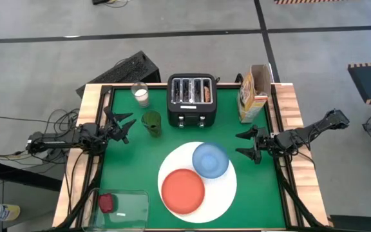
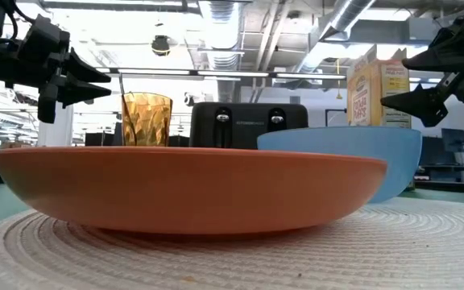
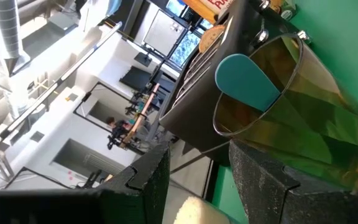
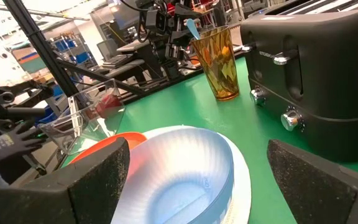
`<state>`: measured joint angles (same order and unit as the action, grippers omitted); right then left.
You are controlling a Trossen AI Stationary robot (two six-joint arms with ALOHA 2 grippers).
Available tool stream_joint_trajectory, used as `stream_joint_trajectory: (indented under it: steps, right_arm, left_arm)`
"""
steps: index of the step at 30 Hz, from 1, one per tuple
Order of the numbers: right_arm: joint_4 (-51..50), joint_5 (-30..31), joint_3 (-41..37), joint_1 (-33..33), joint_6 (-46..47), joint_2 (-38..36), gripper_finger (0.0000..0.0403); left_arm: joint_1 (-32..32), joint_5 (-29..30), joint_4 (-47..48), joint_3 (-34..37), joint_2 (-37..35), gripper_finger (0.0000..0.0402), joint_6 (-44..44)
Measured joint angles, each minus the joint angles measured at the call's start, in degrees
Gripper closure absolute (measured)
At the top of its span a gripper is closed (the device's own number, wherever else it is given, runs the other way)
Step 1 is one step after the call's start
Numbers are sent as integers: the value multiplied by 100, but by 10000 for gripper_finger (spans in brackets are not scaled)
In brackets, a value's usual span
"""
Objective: Arrange a breakfast setting
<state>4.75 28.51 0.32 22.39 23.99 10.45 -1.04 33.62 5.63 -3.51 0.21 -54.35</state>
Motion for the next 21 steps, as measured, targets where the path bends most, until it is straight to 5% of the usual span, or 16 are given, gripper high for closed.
stream_joint_trajectory:
  steps: [21]
  right_arm:
    - [0, 0, 2, 0, 0, 1, 3]
  left_arm:
    - [0, 333, 1, -2, 2, 245, 196]
